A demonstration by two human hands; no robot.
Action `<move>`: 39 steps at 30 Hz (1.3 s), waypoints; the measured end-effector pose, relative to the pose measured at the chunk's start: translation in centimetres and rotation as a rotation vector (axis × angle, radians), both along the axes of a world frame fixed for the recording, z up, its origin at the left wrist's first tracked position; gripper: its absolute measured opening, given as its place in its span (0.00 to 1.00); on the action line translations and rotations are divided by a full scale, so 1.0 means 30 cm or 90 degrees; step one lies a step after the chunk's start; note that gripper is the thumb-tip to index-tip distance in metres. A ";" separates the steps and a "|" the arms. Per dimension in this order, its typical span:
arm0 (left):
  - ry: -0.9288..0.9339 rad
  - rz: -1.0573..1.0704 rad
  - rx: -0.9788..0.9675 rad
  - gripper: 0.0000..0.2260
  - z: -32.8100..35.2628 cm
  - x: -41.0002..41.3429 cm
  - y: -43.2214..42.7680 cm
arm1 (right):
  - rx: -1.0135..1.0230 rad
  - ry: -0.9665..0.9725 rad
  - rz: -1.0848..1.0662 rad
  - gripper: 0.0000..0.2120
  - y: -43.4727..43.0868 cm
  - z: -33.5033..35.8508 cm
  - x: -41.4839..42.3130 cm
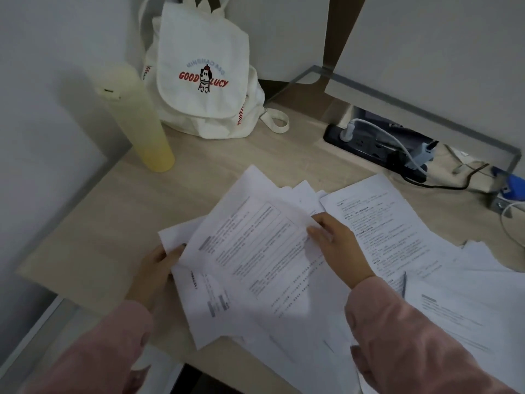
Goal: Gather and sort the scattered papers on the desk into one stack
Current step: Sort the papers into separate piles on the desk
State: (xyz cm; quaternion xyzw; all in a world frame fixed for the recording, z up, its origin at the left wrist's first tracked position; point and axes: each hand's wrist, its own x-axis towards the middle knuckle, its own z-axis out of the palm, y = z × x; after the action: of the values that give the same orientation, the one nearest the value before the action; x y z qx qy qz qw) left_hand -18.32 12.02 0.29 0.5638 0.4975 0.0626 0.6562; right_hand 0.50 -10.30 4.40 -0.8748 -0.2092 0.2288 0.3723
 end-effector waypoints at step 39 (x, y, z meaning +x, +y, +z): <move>-0.233 -0.009 -0.044 0.19 0.191 0.022 0.109 | 0.233 0.147 -0.130 0.09 0.272 0.119 0.074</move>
State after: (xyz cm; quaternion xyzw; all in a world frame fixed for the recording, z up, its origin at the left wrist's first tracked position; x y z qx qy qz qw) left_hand -17.67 15.31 6.02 0.5236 0.3673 0.1425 0.7553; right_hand 2.72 -2.14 7.98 -0.7771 -0.1135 0.2469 0.5676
